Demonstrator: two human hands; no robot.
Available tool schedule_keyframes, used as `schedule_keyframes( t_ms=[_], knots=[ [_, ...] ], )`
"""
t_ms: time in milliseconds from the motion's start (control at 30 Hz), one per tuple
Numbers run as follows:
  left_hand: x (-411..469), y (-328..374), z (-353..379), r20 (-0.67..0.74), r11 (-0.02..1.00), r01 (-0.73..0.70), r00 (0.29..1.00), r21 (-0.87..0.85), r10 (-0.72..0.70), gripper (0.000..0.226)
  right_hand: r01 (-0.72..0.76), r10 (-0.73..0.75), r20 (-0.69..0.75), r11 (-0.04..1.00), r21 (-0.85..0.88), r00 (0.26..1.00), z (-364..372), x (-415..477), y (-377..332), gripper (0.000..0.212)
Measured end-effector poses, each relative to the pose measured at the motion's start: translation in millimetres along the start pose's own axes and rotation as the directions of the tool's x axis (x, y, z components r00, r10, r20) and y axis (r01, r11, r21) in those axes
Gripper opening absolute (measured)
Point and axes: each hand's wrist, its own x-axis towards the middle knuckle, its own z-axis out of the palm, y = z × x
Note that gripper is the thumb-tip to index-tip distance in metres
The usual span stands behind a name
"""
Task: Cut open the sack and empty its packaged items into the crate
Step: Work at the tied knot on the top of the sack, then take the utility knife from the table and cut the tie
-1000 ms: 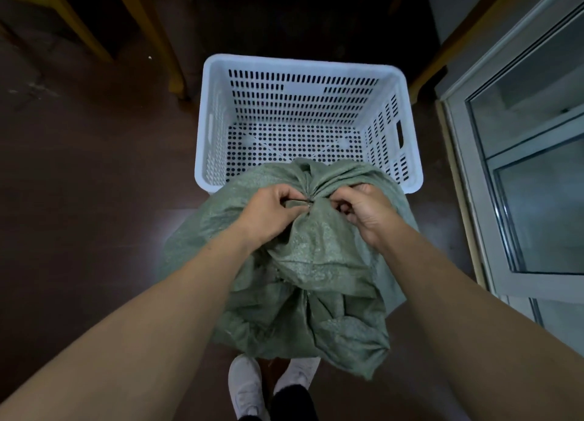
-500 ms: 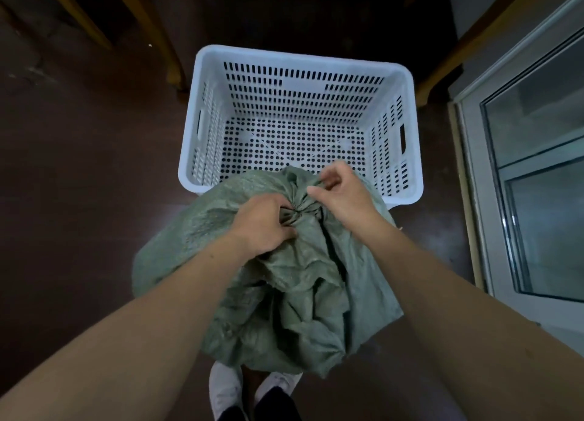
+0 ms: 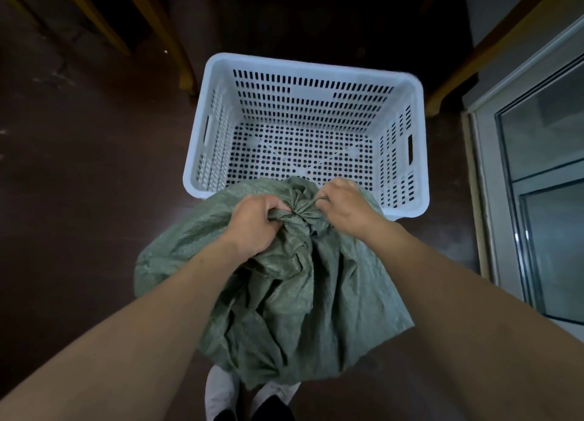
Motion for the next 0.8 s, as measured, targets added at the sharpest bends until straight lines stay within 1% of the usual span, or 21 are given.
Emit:
schedule_keyframes(
  t_ms=[33, 67, 100, 133, 167, 200, 233, 267, 300, 333, 367, 433, 500, 533, 600, 667, 733, 800],
  knots=[
    [1, 3, -1, -0.014, 0.998, -0.018, 1.0, 0.068, 0.019, 0.019, -0.024, 0.024, -0.024, 1.0, 0.016, 0.999, -3, 2, -2, 0.017],
    [1, 6, -2, -0.021, 0.985, -0.026, 0.999, 0.173, 0.03, 0.017, -0.042, 0.043, -0.029, 0.999, 0.015, 0.999, -5, 5, -3, 0.021],
    [1, 7, -2, -0.013, 0.956, -0.017, 1.0, 0.292, 0.022, 0.019, -0.057, 0.057, 0.011, 0.998, -0.005, 0.998, -7, 6, -3, 0.025],
    [1, 7, -2, 0.011, 0.919, 0.009, 1.0, 0.395, -0.015, 0.028, -0.067, 0.069, 0.085, 0.997, -0.029, 0.994, -9, 8, 0, 0.034],
    [1, 7, -5, 0.045, 0.894, 0.049, 0.996, 0.446, -0.077, 0.04, -0.086, 0.092, 0.178, 0.995, -0.042, 0.98, -13, 8, 5, 0.047],
    [3, 7, -10, 0.077, 0.89, 0.08, 0.989, 0.45, -0.128, 0.051, -0.121, 0.121, 0.257, 0.993, -0.015, 0.959, -19, 7, 10, 0.06],
    [6, 8, -19, 0.088, 0.901, 0.098, 0.985, 0.423, -0.148, 0.057, -0.177, 0.158, 0.31, 0.984, 0.034, 0.937, -29, 6, 15, 0.07],
    [11, 10, -31, 0.073, 0.916, 0.1, 0.988, 0.388, -0.138, 0.061, -0.22, 0.186, 0.319, 0.973, 0.074, 0.929, -43, 6, 18, 0.077],
    [18, 15, -48, 0.038, 0.923, 0.082, 0.994, 0.376, -0.104, 0.062, -0.245, 0.207, 0.297, 0.965, 0.097, 0.932, -62, 7, 18, 0.081],
    [25, 23, -68, -0.018, 0.921, 0.061, 0.998, 0.385, -0.059, 0.063, -0.255, 0.222, 0.235, 0.96, 0.117, 0.946, -84, 10, 16, 0.083],
    [33, 33, -89, -0.079, 0.914, 0.038, 0.997, 0.403, -0.007, 0.062, -0.249, 0.229, 0.138, 0.958, 0.145, 0.964, -108, 13, 10, 0.082],
    [53, 59, -135, -0.201, 0.903, -0.007, 0.974, 0.43, 0.104, 0.062, -0.185, 0.204, -0.096, 0.967, 0.174, 0.974, -164, 19, -10, 0.077],
    [76, 89, -176, -0.305, 0.891, -0.056, 0.928, 0.451, 0.213, 0.061, -0.094, 0.127, -0.312, 0.988, 0.12, 0.941, -216, 27, -36, 0.072],
    [89, 105, -193, -0.344, 0.879, -0.078, 0.901, 0.47, 0.264, 0.061, -0.059, 0.085, -0.39, 0.995, 0.079, 0.917, -240, 33, -48, 0.07],
    [118, 135, -222, -0.395, 0.847, -0.112, 0.847, 0.52, 0.355, 0.062, -0.025, 0.039, -0.466, 0.999, 0.038, 0.884, -281, 49, -70, 0.068],
    [147, 161, -243, -0.395, 0.8, -0.14, 0.812, 0.583, 0.429, 0.064, -0.018, 0.039, -0.487, 0.999, 0.048, 0.873, -311, 66, -89, 0.067],
    [175, 181, -259, -0.354, 0.745, -0.166, 0.8, 0.646, 0.485, 0.066, -0.015, 0.051, -0.516, 0.997, 0.073, 0.855, -331, 83, -105, 0.066],
    [201, 196, -272, -0.301, 0.699, -0.164, 0.817, 0.696, 0.492, 0.068, -0.018, 0.061, -0.543, 0.996, 0.084, 0.838, -344, 99, -117, 0.065]
  ],
)
